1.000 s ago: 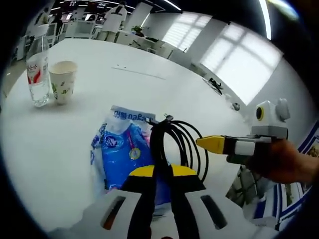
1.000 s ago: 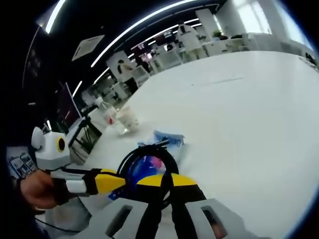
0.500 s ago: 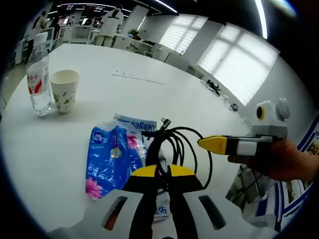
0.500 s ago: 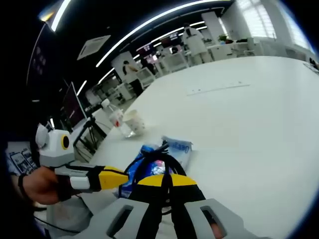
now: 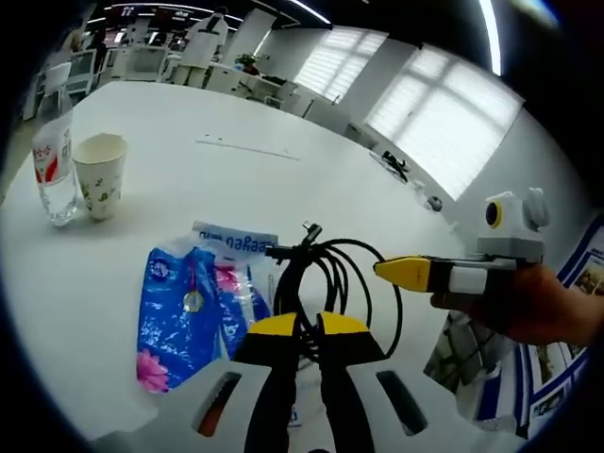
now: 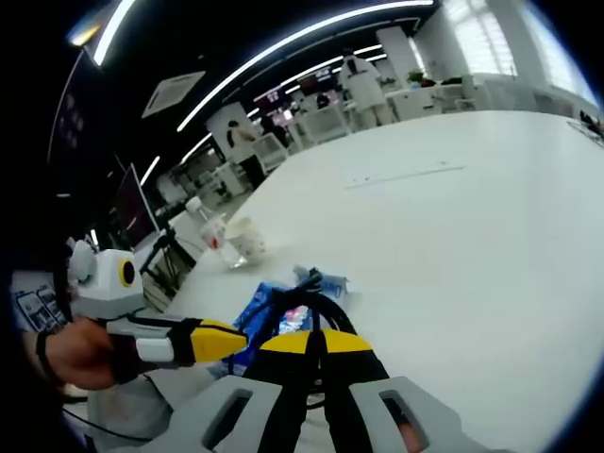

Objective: Arrange the tabletop items into an orderly group along one side of the table until the central work area is clear of visible clutter.

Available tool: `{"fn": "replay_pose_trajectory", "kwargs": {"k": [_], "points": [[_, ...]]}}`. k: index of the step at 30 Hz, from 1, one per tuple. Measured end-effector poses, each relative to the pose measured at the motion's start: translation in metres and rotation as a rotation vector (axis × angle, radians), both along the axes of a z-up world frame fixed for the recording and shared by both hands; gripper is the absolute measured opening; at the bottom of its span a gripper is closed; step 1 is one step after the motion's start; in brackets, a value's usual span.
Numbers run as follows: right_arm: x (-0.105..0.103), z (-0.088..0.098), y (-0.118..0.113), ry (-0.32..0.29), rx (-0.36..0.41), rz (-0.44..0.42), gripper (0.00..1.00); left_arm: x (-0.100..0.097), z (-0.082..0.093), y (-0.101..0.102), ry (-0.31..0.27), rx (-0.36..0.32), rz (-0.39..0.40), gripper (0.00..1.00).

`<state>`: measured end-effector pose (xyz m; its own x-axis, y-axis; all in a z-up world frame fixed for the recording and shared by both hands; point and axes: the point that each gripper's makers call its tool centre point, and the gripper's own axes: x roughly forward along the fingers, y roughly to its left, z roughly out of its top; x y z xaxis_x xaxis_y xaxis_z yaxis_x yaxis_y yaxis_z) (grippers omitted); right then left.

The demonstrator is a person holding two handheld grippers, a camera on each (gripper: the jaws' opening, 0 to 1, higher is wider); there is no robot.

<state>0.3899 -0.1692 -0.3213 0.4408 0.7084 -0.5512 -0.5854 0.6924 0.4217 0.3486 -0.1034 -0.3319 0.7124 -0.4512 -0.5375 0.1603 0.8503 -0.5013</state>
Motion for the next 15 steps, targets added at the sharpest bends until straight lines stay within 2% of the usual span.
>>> {"fn": "replay_pose_trajectory", "kwargs": {"k": [1, 8, 11, 15], "points": [[-0.004, 0.002, -0.001, -0.001, -0.001, -0.007, 0.00, 0.002, 0.000, -0.003, -0.001, 0.003, -0.009, 0.04], [0.017, 0.003, -0.037, -0.003, -0.007, -0.074, 0.00, 0.024, 0.003, -0.034, -0.011, 0.003, -0.068, 0.04], [0.017, 0.007, -0.047, -0.003, -0.011, -0.097, 0.00, 0.033, 0.003, -0.046, -0.014, 0.003, -0.095, 0.04], [0.029, 0.004, -0.065, 0.002, -0.014, -0.116, 0.00, 0.042, 0.001, -0.056, -0.013, 0.002, -0.120, 0.04]]}}
